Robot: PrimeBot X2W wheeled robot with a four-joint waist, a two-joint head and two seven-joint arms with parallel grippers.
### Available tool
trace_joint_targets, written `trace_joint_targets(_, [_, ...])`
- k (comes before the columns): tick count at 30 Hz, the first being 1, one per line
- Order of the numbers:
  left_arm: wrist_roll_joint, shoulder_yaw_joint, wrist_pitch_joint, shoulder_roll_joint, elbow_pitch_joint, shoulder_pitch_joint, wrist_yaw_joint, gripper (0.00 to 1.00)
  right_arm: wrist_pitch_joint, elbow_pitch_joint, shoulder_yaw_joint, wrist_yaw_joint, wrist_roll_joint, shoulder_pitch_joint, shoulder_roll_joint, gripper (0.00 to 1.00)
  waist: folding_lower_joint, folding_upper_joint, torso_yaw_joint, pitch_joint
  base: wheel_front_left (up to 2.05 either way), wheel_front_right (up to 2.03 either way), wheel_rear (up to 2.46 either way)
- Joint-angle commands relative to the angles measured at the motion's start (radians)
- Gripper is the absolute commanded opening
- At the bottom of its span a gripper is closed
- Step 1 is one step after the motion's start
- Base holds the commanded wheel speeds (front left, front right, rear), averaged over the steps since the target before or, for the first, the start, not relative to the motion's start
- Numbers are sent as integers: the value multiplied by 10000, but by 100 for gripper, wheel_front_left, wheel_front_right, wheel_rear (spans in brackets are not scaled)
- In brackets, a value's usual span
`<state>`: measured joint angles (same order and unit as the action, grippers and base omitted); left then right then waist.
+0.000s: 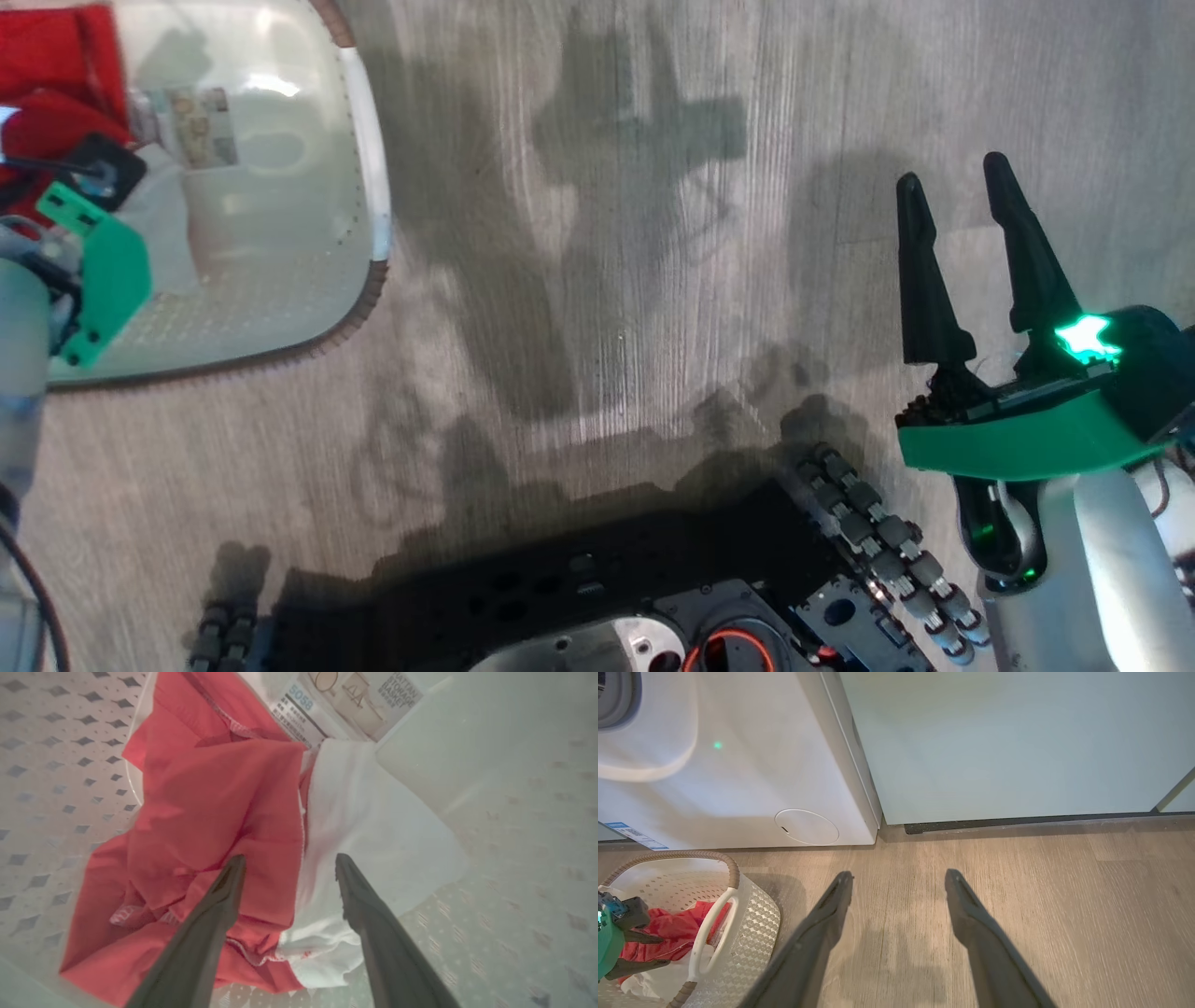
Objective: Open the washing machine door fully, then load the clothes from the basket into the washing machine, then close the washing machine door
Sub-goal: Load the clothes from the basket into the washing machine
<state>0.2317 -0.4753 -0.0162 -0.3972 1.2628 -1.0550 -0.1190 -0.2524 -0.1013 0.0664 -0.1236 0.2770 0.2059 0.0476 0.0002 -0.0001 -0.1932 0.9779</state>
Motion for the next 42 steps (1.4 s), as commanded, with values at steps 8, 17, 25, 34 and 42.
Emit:
trace_joint_targets(8, [209, -434, 535, -817, 140, -101, -80, 100, -92, -349, 300, -71, 294, -252, 26, 100, -2, 1, -425, 455, 0, 0, 0])
trace_joint_targets(17, [52, -1274, 1038, -806, 230, -209, -114, 100, -93, -377, 304, -71, 392, -437, 26, 100, -2, 1, -544, 588, 0, 0, 0])
trace_joint_targets(25, [-363, -1867, 1535, -646, 261, -317, -115, 100, -93, -541, 242, -71, 327, -627, 26, 100, -2, 1, -501, 667, 0, 0, 0])
trace_joint_targets(34, [-846, -2267, 2026, -604, 271, -555, -116, 100, -93, -715, 191, -71, 178, -723, 26, 100, -2, 1, -387, 750, 0, 0, 0])
trace_joint_targets(42, [-1491, -2400, 2315, -568, 275, -577, -116, 0, -93, -836, 97, -71, 66, -725, 26, 100, -2, 1, -309, 784, 0, 0, 0])
